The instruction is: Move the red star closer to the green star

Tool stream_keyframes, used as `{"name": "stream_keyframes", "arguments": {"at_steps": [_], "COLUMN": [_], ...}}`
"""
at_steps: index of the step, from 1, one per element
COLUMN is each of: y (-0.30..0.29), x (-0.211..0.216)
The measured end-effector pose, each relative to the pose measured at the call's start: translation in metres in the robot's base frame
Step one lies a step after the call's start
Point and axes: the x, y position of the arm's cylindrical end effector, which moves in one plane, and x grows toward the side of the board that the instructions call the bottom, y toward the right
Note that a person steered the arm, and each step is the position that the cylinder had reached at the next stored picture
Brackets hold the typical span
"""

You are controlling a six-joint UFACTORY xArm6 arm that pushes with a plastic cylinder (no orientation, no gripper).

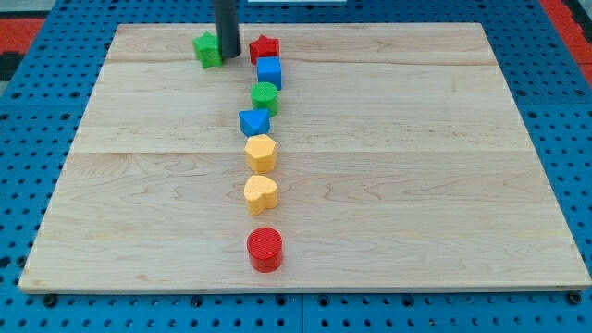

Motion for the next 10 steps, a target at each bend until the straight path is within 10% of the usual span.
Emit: {"name": "stream_keyframes", "arguments": {"at_steps": [2, 4, 10], "y": [0.037, 0.146, 0.019], "x": [-0.064, -0.015, -0.005]}}
